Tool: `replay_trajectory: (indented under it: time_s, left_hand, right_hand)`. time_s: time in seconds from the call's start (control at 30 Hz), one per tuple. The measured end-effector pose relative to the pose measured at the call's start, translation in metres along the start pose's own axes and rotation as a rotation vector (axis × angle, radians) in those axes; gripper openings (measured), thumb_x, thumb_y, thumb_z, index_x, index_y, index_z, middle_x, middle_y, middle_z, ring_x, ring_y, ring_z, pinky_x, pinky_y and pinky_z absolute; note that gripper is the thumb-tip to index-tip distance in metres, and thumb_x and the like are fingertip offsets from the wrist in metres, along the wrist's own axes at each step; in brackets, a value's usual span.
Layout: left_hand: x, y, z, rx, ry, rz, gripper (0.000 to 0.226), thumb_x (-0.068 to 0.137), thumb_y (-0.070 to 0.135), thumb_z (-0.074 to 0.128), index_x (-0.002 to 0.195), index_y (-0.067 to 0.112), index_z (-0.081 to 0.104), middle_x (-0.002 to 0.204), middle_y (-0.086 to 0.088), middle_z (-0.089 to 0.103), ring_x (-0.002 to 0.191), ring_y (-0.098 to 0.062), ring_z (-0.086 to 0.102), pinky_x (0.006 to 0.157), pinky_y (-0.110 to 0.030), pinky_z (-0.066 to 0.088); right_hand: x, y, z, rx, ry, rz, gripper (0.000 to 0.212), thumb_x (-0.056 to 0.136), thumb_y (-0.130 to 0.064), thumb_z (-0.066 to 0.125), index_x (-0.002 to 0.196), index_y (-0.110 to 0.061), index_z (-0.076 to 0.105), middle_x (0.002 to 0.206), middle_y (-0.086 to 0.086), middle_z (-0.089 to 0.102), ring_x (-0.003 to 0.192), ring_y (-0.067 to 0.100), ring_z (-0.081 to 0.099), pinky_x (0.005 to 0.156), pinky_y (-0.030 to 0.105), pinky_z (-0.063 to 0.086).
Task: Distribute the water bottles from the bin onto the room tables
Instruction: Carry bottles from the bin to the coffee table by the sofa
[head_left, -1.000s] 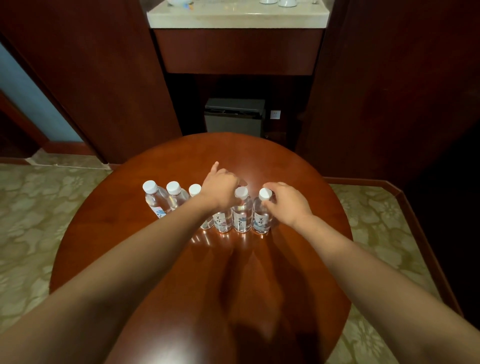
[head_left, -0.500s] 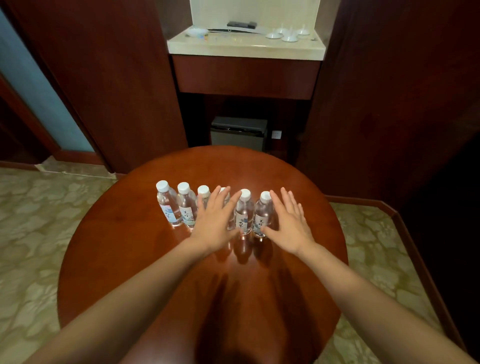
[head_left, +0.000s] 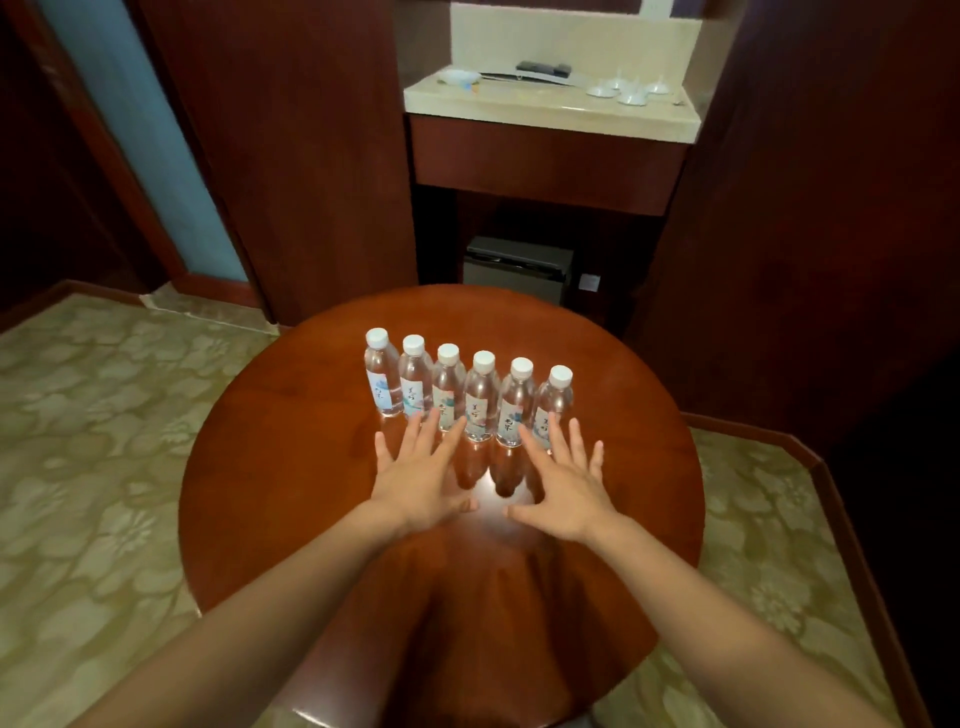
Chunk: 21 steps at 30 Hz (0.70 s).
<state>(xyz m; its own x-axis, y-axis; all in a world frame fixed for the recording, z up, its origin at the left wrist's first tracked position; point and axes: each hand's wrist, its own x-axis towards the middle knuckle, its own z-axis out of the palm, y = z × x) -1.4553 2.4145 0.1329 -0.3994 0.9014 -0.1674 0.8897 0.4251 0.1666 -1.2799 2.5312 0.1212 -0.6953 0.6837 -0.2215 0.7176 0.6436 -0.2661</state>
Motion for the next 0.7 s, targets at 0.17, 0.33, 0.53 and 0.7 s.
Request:
replay_trajectory:
  time_s: [0.17, 0.33, 0.53, 0.7]
  left_hand:
    - [-0.031, -0.015, 0.007, -0.006, 0.005, -0.166, 0.105, 0.078, 0.075, 0.056, 0.151, 0.046, -0.014, 0.160, -0.001, -0.029, 0.144, -0.027, -0.032, 0.114, -0.064, -0.013]
    - [-0.079, -0.014, 0.010, -0.081, 0.029, -0.361, 0.101, 0.079, 0.076, 0.053, 0.151, 0.047, -0.011, 0.158, -0.001, -0.033, 0.142, -0.028, -0.035, 0.114, -0.063, -0.014]
    - [-0.169, -0.002, 0.024, -0.117, 0.078, -0.672, 0.103, 0.076, 0.079, 0.052, 0.151, 0.048, -0.013, 0.159, 0.000, -0.031, 0.146, -0.029, -0.028, 0.115, -0.065, -0.002]
    - [-0.271, 0.017, 0.040, -0.147, 0.094, -0.994, 0.101, 0.078, 0.080, 0.047, 0.151, 0.046, -0.015, 0.160, -0.001, -0.028, 0.148, -0.030, -0.024, 0.117, -0.064, 0.003]
  right_hand:
    - [0.010, -0.014, -0.002, -0.075, -0.077, -0.183, 0.109, 0.076, -0.071, 0.061, 0.154, -0.047, -0.011, 0.157, 0.003, -0.037, 0.140, 0.032, -0.041, 0.114, 0.060, -0.022]
    - [0.010, -0.031, -0.005, -0.124, -0.130, -0.382, 0.105, 0.079, -0.073, 0.057, 0.154, -0.046, -0.010, 0.158, 0.004, -0.037, 0.138, 0.032, -0.043, 0.113, 0.059, -0.022]
    - [-0.013, -0.072, 0.009, -0.233, -0.209, -0.684, 0.104, 0.081, -0.073, 0.057, 0.155, -0.044, -0.010, 0.159, 0.005, -0.036, 0.140, 0.032, -0.041, 0.114, 0.060, -0.021]
    - [-0.060, -0.134, 0.029, -0.282, -0.294, -0.934, 0.107, 0.079, -0.071, 0.062, 0.156, -0.043, -0.008, 0.161, 0.007, -0.032, 0.143, 0.034, -0.037, 0.113, 0.060, -0.020]
